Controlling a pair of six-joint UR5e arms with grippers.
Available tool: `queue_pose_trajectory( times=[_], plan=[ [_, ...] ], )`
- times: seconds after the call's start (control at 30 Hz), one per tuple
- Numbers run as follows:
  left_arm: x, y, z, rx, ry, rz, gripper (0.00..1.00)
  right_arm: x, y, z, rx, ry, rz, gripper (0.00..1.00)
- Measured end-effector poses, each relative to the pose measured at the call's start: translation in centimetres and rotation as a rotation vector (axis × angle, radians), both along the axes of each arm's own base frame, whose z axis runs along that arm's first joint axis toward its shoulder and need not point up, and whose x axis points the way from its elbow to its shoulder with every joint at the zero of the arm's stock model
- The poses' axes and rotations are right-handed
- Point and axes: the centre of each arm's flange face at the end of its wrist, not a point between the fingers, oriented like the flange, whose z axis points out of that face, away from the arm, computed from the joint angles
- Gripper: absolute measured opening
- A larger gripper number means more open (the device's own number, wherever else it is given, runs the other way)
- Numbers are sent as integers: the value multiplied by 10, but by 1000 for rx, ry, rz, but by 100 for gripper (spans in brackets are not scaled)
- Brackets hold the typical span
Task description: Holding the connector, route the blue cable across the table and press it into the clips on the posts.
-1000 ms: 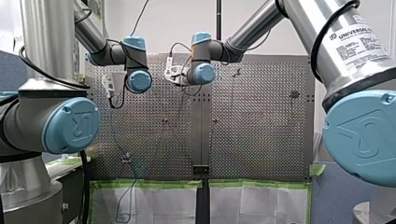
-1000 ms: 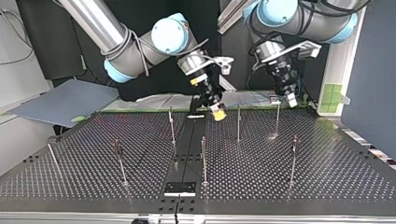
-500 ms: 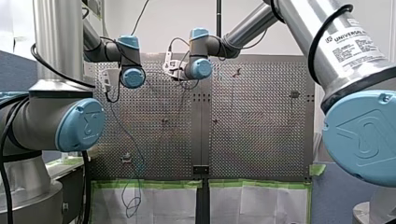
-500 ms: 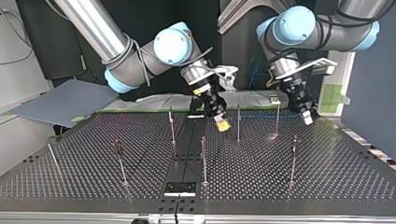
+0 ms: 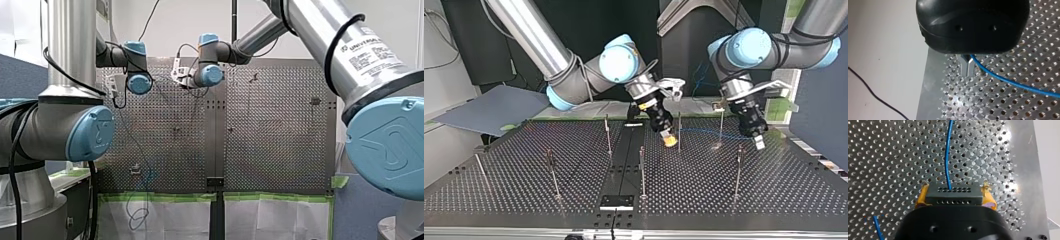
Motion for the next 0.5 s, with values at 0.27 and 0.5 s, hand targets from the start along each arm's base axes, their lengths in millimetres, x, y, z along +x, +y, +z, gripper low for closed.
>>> queue_pose_trajectory(
  times=[0.27, 0.5],
  plan=[
    [5, 10, 3, -1, -9, 8, 0, 10, -3, 27, -32, -42, 7, 0],
    [17, 17, 1, 1, -7, -4, 0, 17, -7, 49, -58, -83, 10, 0]
  ],
)
